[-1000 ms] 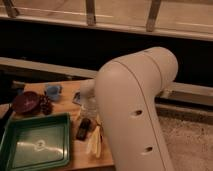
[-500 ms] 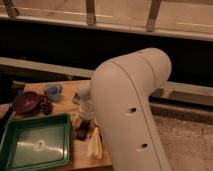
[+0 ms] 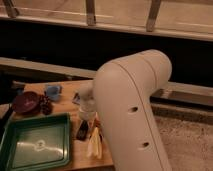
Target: Place eraser in red bowl
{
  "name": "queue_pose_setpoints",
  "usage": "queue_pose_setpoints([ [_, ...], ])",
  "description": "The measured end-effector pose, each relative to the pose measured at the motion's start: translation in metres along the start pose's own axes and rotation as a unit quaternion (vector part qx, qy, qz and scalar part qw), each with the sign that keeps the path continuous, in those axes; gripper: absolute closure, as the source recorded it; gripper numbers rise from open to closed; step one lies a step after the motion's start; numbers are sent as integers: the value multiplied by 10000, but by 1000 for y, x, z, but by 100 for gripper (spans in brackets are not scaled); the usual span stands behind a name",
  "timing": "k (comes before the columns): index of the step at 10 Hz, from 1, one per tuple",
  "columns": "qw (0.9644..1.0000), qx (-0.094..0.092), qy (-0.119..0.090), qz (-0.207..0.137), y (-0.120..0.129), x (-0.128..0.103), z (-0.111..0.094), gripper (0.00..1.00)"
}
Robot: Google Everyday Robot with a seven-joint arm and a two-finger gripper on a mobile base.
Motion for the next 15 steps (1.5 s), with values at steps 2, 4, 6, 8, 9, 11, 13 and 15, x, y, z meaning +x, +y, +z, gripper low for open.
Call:
queue_pose_setpoints([
  [2, 10000, -29, 11, -12, -1, 1, 0, 88],
  [4, 10000, -57, 3, -10, -3, 1, -1, 100],
  [6, 10000, -79, -36, -28, -4, 1, -4, 100],
  [8, 9999, -91, -122, -52, -4, -1, -12, 100],
  [9, 9997, -110, -194, -40, -6, -3, -19, 100],
  [11, 9992, -158, -372, -29, -7, -8, -39, 100],
  [13, 9979, -216, -610, -79, -4, -11, -67, 100],
  [15, 9962, -263, -819, -108, -4, -13, -87, 100],
])
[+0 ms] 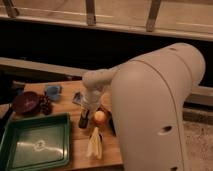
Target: Place eraser in red bowl
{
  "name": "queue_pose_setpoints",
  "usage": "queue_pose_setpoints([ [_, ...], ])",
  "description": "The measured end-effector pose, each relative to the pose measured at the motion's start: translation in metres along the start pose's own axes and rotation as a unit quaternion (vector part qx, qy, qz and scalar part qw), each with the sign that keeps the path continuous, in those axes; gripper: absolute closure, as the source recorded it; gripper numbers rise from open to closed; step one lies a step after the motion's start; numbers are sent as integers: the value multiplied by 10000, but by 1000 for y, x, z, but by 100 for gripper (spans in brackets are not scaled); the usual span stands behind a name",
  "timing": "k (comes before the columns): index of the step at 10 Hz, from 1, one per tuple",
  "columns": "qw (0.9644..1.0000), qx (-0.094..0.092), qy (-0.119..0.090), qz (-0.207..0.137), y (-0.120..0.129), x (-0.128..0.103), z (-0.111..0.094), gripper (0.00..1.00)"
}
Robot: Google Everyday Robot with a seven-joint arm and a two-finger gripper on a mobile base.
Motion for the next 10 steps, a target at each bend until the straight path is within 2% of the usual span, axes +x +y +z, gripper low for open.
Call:
queue_pose_setpoints([
  [1, 10000, -18, -93, 2, 1, -3, -5, 100],
  [4, 9987, -31, -481, 192, -10, -34, -36, 100],
  [6, 9964, -38, -716, 463, -24, -68, -58, 100],
  [10, 9885, -155, -1123, 1003, -52, -148, -101, 100],
])
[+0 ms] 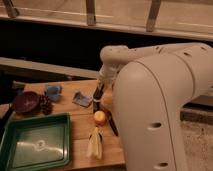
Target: Place eraser in red bowl
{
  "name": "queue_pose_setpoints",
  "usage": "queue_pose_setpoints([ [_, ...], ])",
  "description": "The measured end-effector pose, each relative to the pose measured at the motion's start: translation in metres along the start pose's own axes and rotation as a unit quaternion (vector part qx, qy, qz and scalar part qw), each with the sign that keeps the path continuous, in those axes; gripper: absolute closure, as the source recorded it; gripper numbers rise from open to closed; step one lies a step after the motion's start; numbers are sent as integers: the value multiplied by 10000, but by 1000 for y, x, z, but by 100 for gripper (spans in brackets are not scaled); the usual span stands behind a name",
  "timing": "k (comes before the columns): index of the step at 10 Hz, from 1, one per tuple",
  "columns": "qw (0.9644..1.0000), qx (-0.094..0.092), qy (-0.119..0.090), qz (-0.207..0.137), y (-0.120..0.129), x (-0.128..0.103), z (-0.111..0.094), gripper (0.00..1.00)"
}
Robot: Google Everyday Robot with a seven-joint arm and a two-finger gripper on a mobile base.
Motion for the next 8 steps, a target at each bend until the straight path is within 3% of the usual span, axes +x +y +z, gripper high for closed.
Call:
queue_pose_setpoints([
  [2, 9993, -149, -193, 267, -11, -41, -16, 100],
  [4, 9988, -221, -250, 368, -18, -56, -23, 100],
  [8, 9987, -248, -257, 370, -16, -56, -23, 100],
])
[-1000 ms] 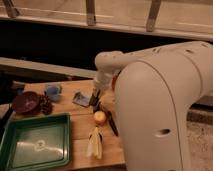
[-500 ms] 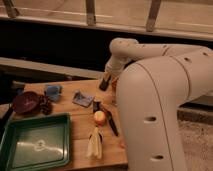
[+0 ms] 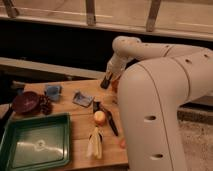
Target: Place eraser in red bowl
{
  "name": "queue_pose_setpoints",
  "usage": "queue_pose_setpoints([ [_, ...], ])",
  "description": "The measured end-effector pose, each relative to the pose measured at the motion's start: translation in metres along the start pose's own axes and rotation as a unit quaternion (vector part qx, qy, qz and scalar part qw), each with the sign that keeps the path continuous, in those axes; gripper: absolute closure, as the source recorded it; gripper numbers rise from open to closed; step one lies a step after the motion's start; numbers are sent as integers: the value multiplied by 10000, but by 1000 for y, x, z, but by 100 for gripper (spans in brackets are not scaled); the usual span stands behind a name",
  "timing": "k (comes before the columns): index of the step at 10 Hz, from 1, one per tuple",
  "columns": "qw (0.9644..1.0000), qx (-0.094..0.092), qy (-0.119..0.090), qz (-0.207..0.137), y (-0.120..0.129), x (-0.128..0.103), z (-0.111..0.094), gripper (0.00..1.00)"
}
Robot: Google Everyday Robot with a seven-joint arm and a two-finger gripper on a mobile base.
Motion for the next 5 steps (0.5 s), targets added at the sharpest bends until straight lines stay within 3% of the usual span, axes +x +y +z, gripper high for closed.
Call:
queue_pose_setpoints([
  [2, 9996, -231, -76, 173, -8, -8, -5, 100],
  [3, 9986, -427, -138, 293, -18, -17, -11, 100],
  [4, 9959, -740, -248, 452, -32, -29, -25, 100],
  [5, 9940, -899, -311, 538, -40, -37, -34, 100],
])
